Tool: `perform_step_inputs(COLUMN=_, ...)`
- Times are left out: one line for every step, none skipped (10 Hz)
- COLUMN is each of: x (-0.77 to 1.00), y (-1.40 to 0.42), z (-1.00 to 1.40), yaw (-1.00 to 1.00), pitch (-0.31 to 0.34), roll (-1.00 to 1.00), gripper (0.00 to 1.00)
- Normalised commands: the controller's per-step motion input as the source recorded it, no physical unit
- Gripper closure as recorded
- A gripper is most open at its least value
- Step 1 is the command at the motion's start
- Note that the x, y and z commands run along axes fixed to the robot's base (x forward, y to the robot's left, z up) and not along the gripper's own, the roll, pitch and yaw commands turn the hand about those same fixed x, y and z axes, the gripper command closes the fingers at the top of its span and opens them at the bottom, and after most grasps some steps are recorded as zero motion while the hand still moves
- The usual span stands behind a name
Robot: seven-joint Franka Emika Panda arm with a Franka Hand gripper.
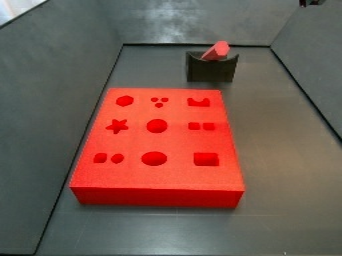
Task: Pick up the hexagon object. Move up. Place the hexagon object on the fixture. Regrasp the hexagon object. Move to above the board. Insert the hexagon object.
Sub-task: Regrasp the hexagon object.
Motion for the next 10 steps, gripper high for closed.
perform_step_inputs(x=0.09, y=-0.04, z=0.0, yaw=0.24, pitch=0.065, roll=0.2, gripper=0.0)
perform_step_inputs(x=0.08, y=-0.05, z=-0.01, yaw=0.23, pitch=0.033, roll=0.18, gripper=0.0)
perform_step_inputs(x=0.09, y=-0.05, z=-0.01, yaw=0.22, pitch=0.018, roll=0.17, gripper=0.0)
perform_step_inputs(x=0.03, y=0.04, z=-1.0, yaw=0.2, pitch=-0.039, roll=0.16, gripper=0.0)
perform_step_inputs(x=0.04, y=0.04, z=-1.0, yaw=0.16, pitch=-0.054, roll=0.16, gripper=0.0)
perform_step_inputs(x=0.05, y=0.04, z=-1.0, yaw=0.13, pitch=-0.09, roll=0.14, gripper=0.0)
perform_step_inputs(x=0.05, y=0.04, z=-1.0, yaw=0.11, pitch=-0.107, roll=0.12, gripper=0.0)
perform_step_inputs(x=0.06, y=0.04, z=-1.0, yaw=0.06, pitch=-0.126, roll=0.09, gripper=0.0)
perform_step_inputs(x=0.07, y=0.03, z=-1.0, yaw=0.02, pitch=-0.13, roll=0.08, gripper=0.0)
perform_step_inputs(x=0.07, y=0.03, z=-1.0, yaw=-0.01, pitch=-0.128, roll=0.07, gripper=0.0)
